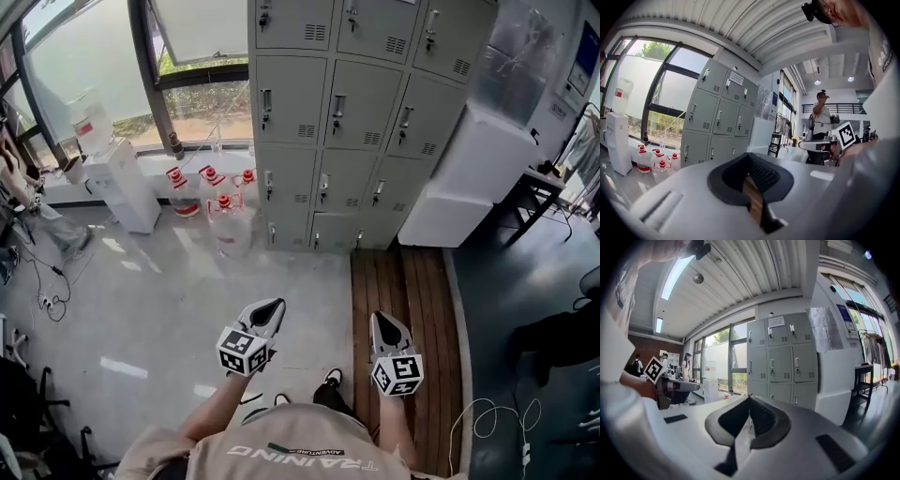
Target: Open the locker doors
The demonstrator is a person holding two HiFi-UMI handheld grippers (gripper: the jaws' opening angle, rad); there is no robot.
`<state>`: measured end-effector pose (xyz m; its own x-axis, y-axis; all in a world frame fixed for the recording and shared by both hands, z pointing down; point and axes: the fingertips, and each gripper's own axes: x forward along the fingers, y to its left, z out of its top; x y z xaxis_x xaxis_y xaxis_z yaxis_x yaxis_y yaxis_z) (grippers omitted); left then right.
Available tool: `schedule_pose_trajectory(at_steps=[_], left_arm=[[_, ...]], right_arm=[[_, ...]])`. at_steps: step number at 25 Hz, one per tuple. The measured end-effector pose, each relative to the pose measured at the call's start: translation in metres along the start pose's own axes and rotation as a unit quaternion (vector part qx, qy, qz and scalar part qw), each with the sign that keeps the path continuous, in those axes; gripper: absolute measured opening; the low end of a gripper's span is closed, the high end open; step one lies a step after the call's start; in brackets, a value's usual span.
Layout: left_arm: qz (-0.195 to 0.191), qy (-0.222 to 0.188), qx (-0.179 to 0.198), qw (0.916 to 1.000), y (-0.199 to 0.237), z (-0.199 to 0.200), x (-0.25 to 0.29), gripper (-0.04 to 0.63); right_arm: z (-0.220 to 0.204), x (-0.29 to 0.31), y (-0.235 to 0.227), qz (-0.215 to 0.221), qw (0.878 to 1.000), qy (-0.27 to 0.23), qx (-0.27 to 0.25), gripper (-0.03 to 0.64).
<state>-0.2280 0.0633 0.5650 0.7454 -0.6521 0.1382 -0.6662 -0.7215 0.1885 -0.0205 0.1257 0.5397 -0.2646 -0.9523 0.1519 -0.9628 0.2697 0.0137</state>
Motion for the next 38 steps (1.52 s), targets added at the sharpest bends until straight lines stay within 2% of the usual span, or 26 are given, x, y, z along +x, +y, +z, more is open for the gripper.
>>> schedule_pose_trajectory(at_steps=[4,12,18,22,28,33,38], left_arm=[[0.005,0.003,0.002,1.0000,-0.005,0.006,0.036,0.007],[0.004,0.012,0.042,0.9990,-0.022,0.031,0.141,0.008],[0.018,0.023,0.028,0.9992,-0.029,0.022,0.218,0.006],[0.018,0.040,0.027,0.9987,-0.027,0.019,0.250,0.007],[0.022,0.035,0.030,0.9987,0.007,0.035,0.297,0.006],[0.018,0.021,0.029,0.9992,0.063,0.046,0.338,0.006],[-0.008,0.011,0.045,0.9989,0.108,0.081,0.393,0.007]], right_arm=[[-0.003,0.011,-0.031,0.002,1.000,0.002,0.008,0.011],[-0.003,0.043,-0.143,-0.004,0.999,-0.019,0.035,0.011],[-0.024,0.068,-0.209,0.014,0.999,0.010,0.036,0.011],[-0.038,0.082,-0.241,0.014,0.999,0.029,0.041,0.011],[-0.030,0.140,-0.285,0.008,0.999,0.034,0.028,0.011],[-0.010,0.211,-0.306,0.008,0.999,0.023,0.030,0.011],[0.039,0.292,-0.345,-0.007,1.000,0.013,-0.022,0.011]])
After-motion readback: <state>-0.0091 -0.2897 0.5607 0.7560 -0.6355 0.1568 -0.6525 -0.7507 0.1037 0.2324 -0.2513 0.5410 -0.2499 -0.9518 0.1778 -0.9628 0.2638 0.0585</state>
